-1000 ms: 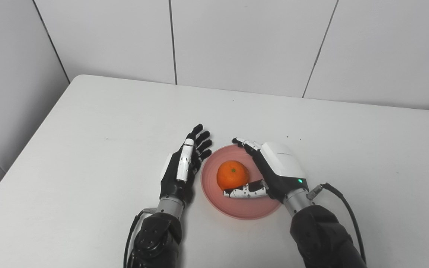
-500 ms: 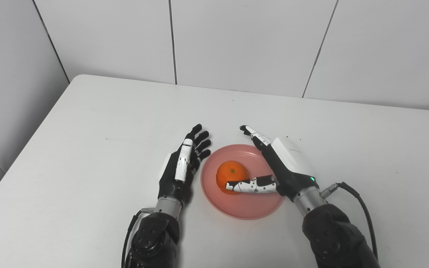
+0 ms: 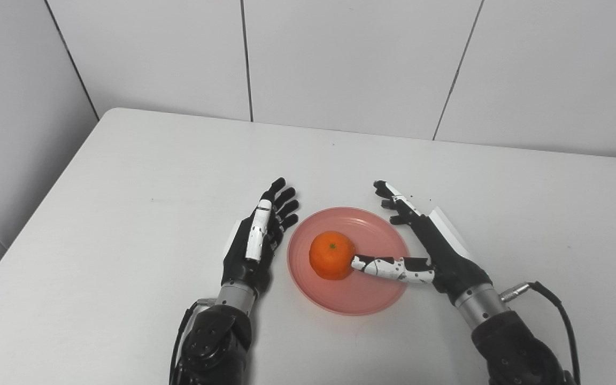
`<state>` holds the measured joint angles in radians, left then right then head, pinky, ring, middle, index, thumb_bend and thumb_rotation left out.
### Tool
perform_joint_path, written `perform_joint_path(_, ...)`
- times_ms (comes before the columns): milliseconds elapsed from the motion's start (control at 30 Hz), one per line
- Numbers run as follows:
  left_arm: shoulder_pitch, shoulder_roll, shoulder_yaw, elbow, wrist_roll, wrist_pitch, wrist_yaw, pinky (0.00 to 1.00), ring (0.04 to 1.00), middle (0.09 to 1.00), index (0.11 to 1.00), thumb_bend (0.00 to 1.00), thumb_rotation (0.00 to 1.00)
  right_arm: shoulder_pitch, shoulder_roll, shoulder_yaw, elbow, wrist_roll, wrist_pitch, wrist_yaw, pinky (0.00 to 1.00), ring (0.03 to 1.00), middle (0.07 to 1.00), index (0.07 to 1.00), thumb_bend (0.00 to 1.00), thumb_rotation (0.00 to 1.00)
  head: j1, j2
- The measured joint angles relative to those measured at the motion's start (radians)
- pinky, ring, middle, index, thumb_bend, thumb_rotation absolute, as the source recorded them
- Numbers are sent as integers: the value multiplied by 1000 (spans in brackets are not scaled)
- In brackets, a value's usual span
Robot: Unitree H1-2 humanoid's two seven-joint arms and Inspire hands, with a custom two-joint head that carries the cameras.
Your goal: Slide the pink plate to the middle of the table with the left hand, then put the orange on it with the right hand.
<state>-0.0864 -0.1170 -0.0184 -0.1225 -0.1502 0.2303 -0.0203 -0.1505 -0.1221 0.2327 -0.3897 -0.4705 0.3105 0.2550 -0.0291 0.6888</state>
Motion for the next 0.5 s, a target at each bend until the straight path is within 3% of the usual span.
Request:
perform_joint_path(100,0,1,3,0,-10,0,0,915,920,930,917,412,1000,15,18,-15,0,-8,-25,-61,835,899,928,955,980,934,-8,-3)
perform_joint_path(167,0,2,4,0,-19,0,-1,915,920,931,918,413,1000,24,30,-20,0,-16,-43,-103,836,899,930,957,969,973,-11,-3)
perform_joint_path(367,1,17,-2,-4,-19,0,-3,920,923,935,924,417,1000,63,76,-60,3,5,-60,-196,807,913,940,952,888,1000,-20,-8)
perform_joint_path(500,5,35,-8,-8,-19,-2,-13,917,924,937,927,420,1000,82,106,-85,27,74,-79,-224,848,943,965,958,835,1000,-35,-11)
